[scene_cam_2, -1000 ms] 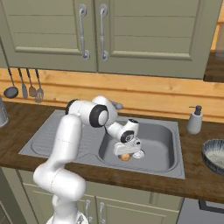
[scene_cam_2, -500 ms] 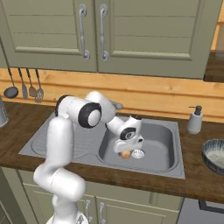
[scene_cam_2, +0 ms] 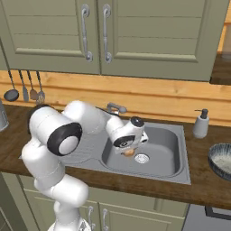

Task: Pick the squash from the sink and place it in the bowl. Then pick the bowl and place it in the microwave. Then close the microwave door and press the start button.

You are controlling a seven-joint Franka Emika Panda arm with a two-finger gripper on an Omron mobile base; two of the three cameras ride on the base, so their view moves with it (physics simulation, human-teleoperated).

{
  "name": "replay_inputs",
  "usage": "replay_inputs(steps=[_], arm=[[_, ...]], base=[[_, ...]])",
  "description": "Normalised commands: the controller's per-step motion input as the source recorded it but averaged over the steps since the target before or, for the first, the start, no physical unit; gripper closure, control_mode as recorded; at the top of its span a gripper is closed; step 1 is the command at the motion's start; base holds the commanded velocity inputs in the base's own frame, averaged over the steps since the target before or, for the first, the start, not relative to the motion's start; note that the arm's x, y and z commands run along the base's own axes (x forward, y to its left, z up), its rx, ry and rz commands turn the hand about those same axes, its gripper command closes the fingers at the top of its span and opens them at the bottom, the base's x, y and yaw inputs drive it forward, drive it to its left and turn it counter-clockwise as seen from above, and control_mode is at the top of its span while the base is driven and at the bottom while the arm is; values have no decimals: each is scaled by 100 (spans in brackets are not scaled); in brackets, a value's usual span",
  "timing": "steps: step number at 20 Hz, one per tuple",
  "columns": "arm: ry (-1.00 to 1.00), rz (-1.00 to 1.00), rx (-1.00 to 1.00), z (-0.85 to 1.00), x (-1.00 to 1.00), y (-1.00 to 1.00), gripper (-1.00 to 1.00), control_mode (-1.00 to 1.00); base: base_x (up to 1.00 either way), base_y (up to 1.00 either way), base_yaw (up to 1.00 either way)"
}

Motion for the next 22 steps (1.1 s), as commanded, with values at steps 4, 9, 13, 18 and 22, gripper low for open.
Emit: replay_inputs(steps=[4, 9, 13, 18, 22], arm=[[-2, -15, 0, 100, -15, -16, 100, -100], [0, -21, 0, 100, -23, -35, 100, -100], [-3, -33, -1, 77, -60, -41, 100, -100], [4, -20, -7, 55, -49, -41, 100, -100], [3, -10, -8, 22, -36, -81, 100, -100]], base=[[0, 0, 0], [0, 0, 0], [0, 0, 0], [0, 0, 0], [0, 0, 0]])
